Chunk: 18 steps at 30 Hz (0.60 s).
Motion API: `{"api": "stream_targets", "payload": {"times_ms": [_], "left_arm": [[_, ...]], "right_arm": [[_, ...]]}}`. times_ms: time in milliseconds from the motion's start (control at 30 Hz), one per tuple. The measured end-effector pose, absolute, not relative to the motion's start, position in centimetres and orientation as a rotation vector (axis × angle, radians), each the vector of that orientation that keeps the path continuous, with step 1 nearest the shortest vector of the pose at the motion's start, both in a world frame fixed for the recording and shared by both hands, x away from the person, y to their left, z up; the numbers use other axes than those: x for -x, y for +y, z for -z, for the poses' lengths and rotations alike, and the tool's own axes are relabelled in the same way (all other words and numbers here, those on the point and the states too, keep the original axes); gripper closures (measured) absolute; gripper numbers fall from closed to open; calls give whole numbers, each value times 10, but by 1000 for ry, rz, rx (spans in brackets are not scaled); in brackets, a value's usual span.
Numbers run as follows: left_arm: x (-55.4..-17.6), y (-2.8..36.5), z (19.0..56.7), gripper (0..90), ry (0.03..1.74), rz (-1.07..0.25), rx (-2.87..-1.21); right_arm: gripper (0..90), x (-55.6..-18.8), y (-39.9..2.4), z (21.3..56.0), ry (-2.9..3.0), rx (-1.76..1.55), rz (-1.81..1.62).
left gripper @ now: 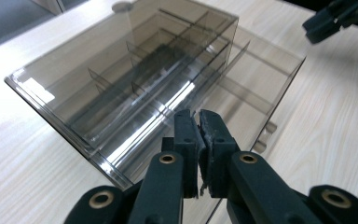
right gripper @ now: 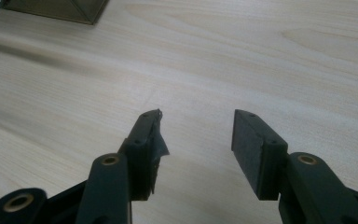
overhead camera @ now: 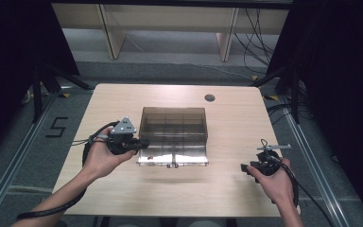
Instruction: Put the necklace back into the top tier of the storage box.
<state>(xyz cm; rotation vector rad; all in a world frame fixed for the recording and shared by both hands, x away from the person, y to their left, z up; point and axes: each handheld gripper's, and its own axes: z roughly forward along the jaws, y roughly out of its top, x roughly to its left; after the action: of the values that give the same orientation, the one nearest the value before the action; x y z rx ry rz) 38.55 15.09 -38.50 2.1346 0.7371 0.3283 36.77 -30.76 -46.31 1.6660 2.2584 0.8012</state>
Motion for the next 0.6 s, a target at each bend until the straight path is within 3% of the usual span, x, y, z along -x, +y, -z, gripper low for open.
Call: {"api": "stream_targets", "payload": {"times_ms": [600], "left_arm": [[-401,136,397,850,788,-236,-2406]], "right_arm": [[527,-368,-307,465,2252,-1655,-832]]}}
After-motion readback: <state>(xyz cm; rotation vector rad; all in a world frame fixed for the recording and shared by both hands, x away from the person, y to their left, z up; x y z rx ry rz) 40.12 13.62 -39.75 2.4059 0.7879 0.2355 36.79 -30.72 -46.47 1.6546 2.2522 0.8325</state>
